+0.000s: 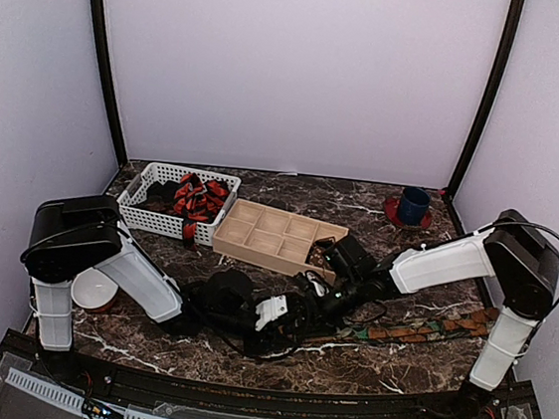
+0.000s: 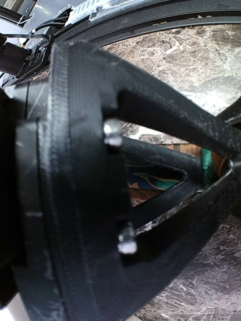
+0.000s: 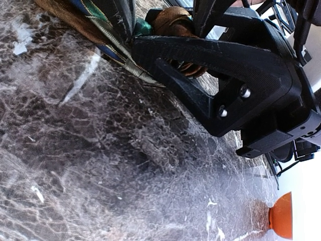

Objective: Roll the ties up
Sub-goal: Roll the tie at the center of the board.

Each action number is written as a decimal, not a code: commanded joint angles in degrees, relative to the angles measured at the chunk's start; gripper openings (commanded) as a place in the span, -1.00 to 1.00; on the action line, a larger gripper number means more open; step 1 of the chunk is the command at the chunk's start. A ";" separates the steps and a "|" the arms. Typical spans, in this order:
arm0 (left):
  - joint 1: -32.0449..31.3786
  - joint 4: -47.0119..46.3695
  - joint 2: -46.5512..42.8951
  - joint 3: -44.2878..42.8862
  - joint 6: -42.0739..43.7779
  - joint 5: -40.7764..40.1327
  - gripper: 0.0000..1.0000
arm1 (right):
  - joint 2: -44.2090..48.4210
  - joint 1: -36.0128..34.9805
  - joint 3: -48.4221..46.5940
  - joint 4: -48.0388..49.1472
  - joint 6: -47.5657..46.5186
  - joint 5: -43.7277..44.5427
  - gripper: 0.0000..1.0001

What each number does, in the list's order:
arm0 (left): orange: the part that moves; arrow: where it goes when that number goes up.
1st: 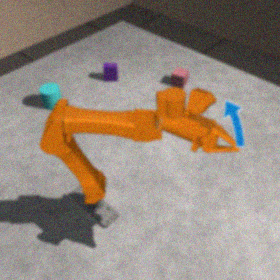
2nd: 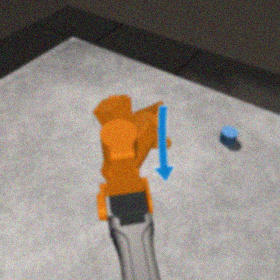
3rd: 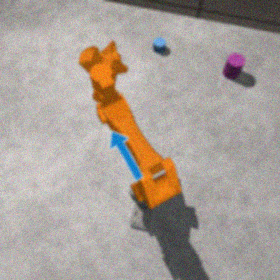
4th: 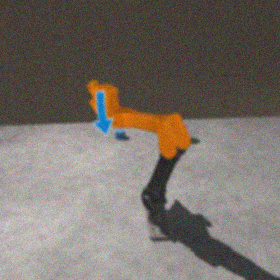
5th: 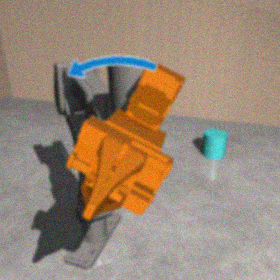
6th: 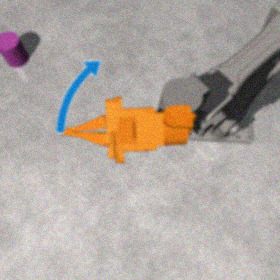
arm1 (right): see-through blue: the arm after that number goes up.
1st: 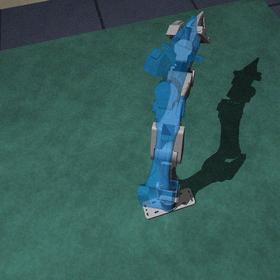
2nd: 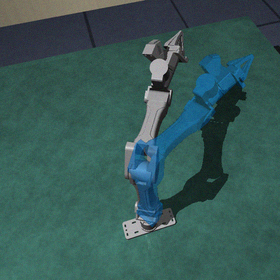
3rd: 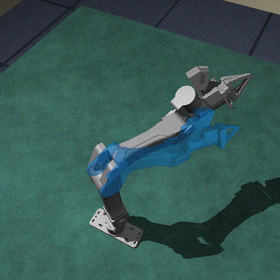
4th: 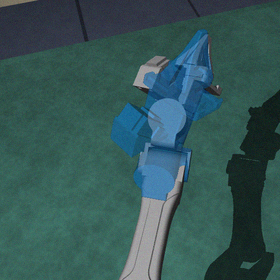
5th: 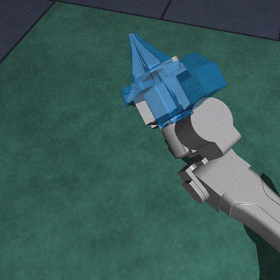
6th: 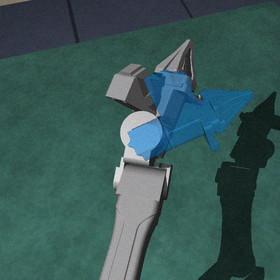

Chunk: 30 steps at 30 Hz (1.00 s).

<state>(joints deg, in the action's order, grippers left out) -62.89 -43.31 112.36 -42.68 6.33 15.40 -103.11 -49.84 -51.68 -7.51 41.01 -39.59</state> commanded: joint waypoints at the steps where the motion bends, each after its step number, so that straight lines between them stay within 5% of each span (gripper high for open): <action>1: -0.04 11.82 1.20 1.39 -0.45 -2.04 -0.30 | 2.89 -0.96 -1.50 1.02 0.70 -1.20 -0.20; 11: -0.04 12.54 1.20 1.03 -0.13 -2.03 -0.30 | 6.55 -1.55 -1.17 -1.52 1.53 0.31 -0.22; 23: -0.04 12.28 1.23 1.46 -0.43 -1.86 -0.30 | -0.34 -3.67 -4.75 -3.53 0.57 1.86 -0.29; 30: -0.04 12.36 0.98 1.67 -0.40 -2.04 -0.29 | -2.19 -3.77 -5.51 -6.64 -0.07 4.17 -0.73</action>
<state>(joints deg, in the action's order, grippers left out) -62.78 -41.85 111.94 -42.59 5.98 15.55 -102.35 -51.59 -56.31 -13.02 41.50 -38.63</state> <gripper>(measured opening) 0.352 0.177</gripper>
